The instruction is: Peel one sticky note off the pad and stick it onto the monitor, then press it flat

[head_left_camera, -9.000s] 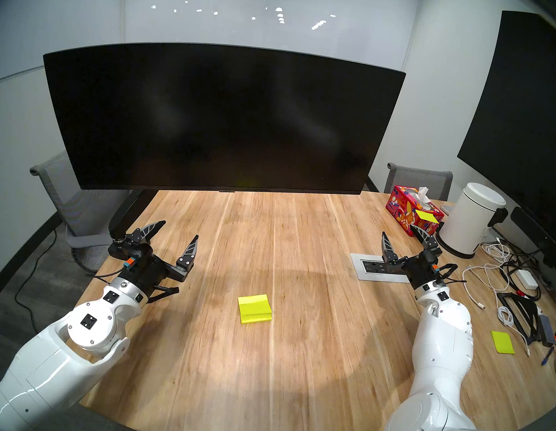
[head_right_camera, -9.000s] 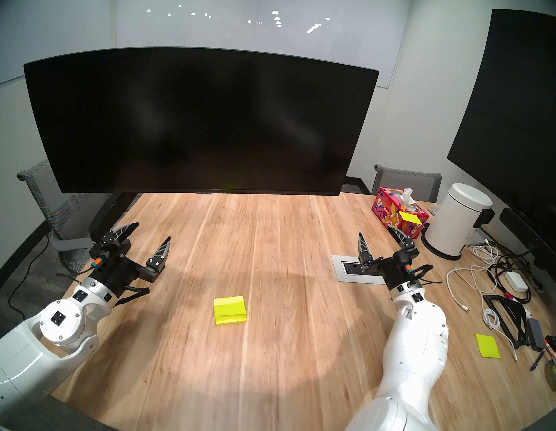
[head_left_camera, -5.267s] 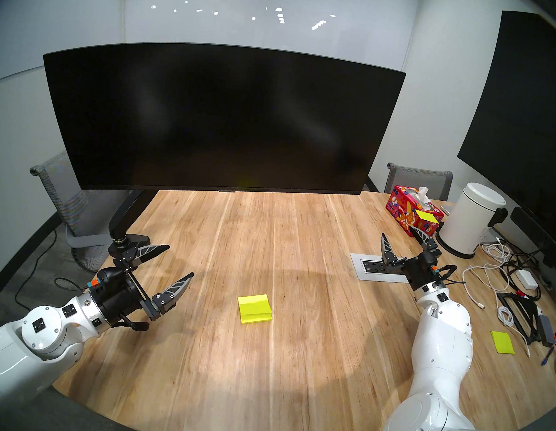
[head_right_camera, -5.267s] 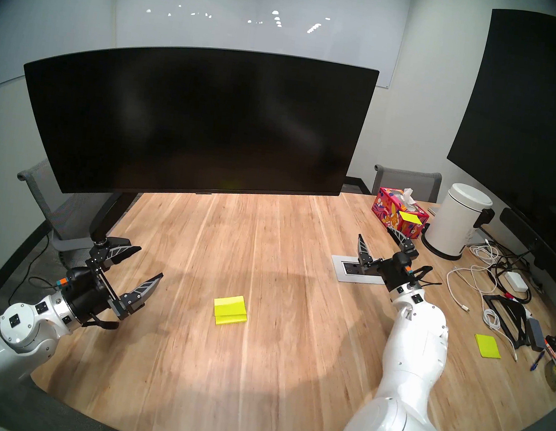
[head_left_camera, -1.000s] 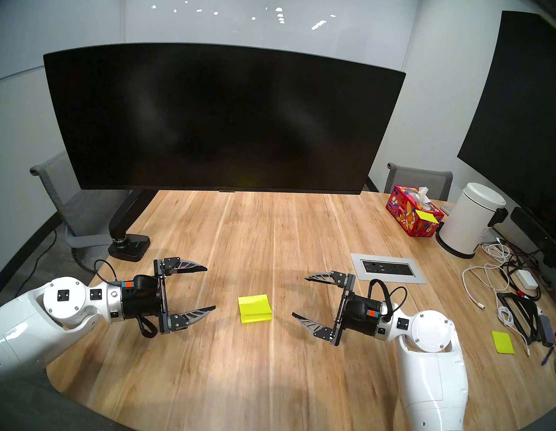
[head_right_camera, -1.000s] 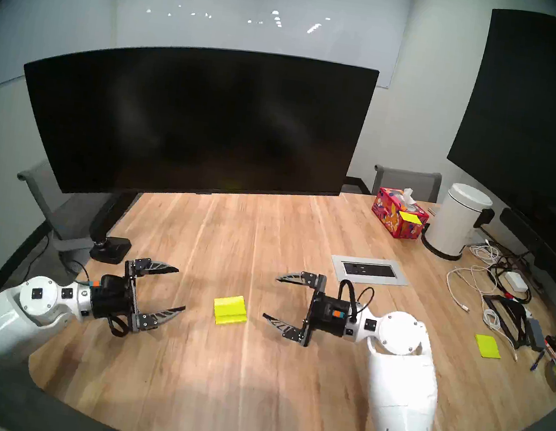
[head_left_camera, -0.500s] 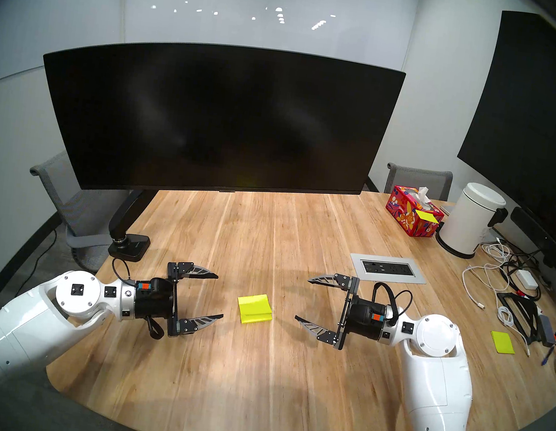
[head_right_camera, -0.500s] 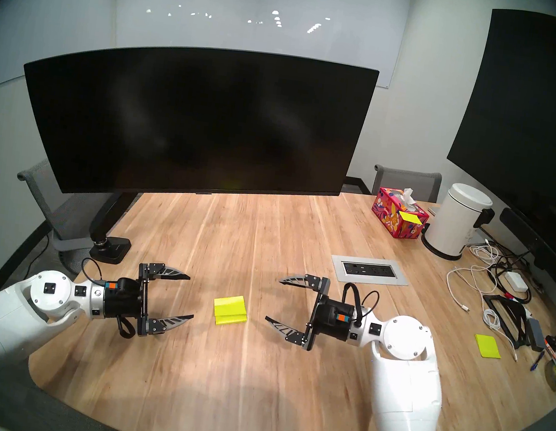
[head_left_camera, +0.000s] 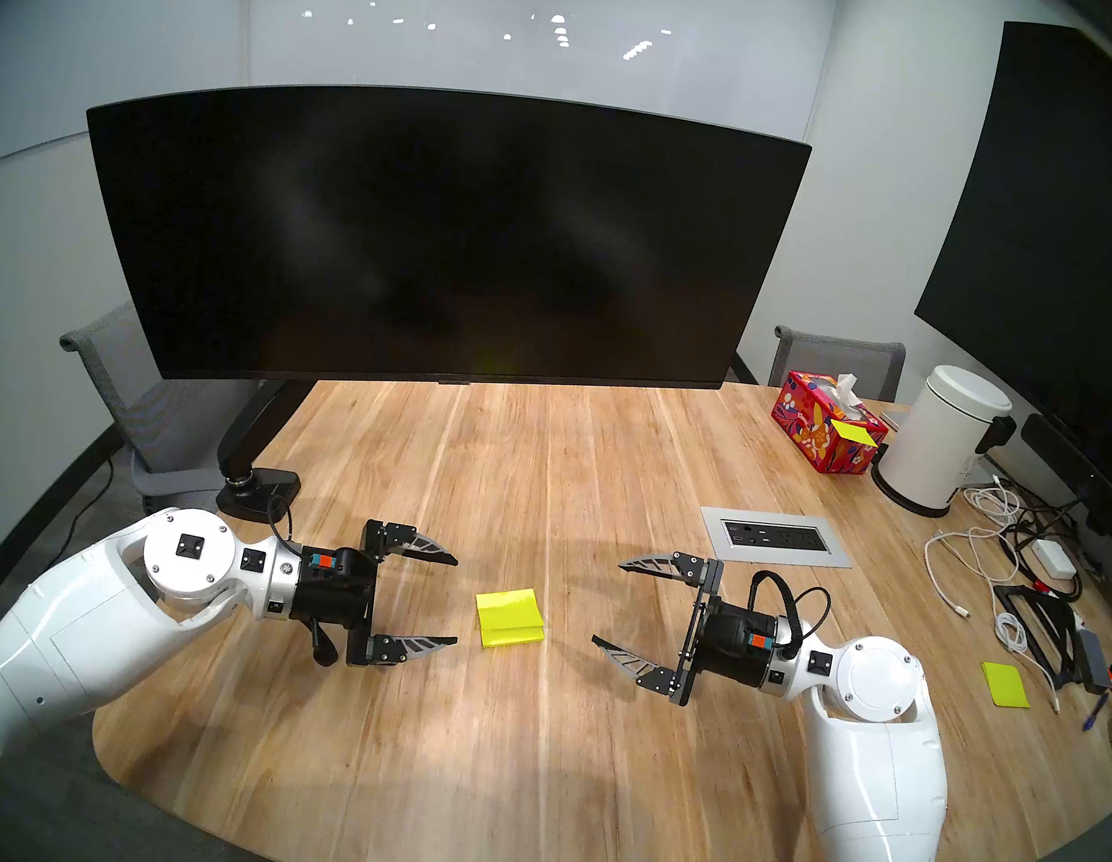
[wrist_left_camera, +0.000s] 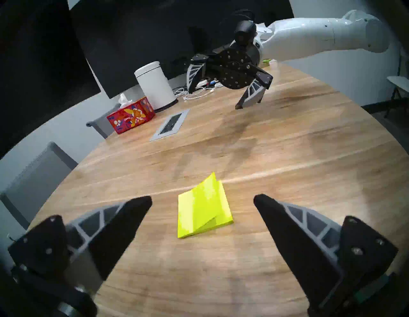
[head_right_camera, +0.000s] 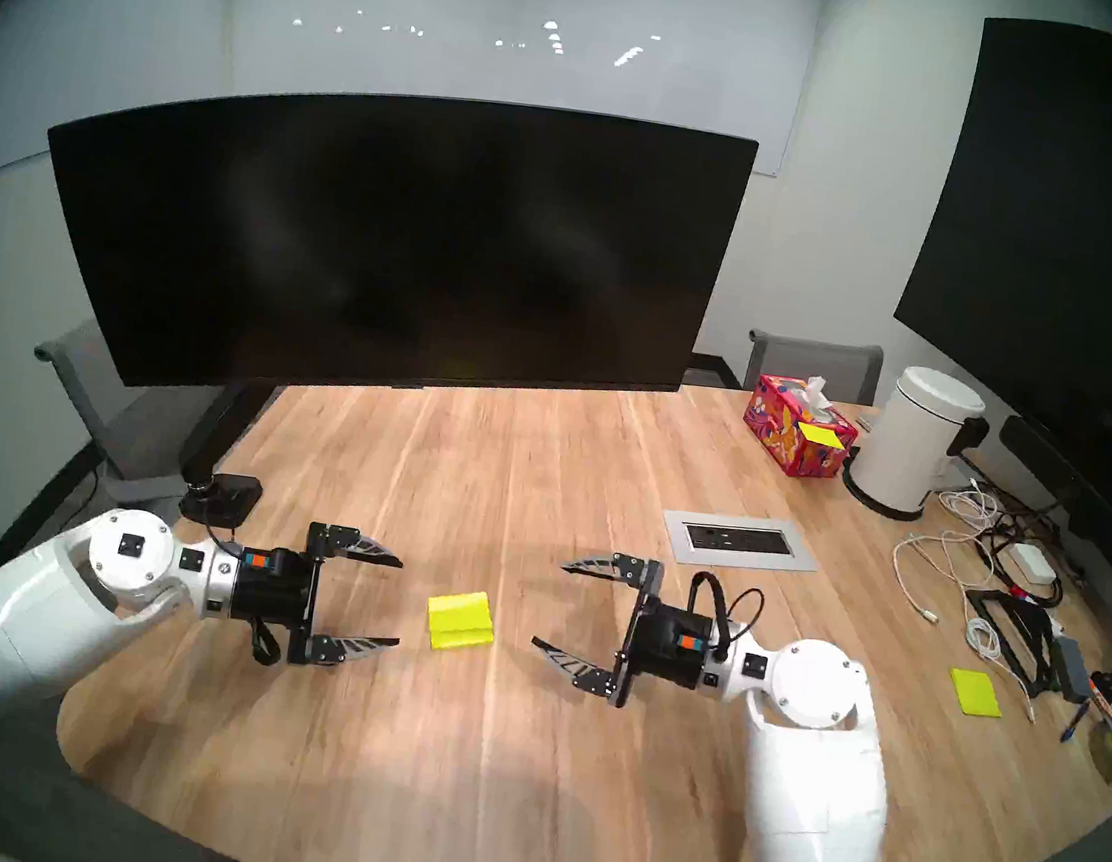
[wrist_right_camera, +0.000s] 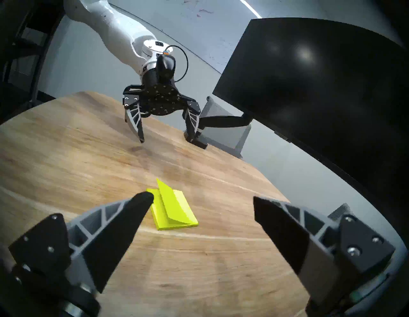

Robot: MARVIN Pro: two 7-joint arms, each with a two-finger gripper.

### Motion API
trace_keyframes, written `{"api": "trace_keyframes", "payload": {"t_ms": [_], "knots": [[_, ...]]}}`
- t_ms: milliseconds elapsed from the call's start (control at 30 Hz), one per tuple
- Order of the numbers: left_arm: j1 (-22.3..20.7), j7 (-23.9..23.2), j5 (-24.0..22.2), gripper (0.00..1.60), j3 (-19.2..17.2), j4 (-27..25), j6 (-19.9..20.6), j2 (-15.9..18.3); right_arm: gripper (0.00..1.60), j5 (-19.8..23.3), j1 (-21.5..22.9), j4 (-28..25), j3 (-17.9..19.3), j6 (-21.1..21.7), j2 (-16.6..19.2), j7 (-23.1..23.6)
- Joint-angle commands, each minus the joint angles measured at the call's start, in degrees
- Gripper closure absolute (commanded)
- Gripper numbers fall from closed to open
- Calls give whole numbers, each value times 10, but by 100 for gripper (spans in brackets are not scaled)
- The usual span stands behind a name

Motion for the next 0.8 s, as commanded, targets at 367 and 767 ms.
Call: {"api": "trace_keyframes", "payload": {"t_ms": [367,767], "knots": [[-54,-2,28,0,23,16,19,-44,0,30,-8,-20,3,-1,7,12],[-69,2,66,0,52,24,32,-64,0,48,-24,-31,8,1,15,12]]}}
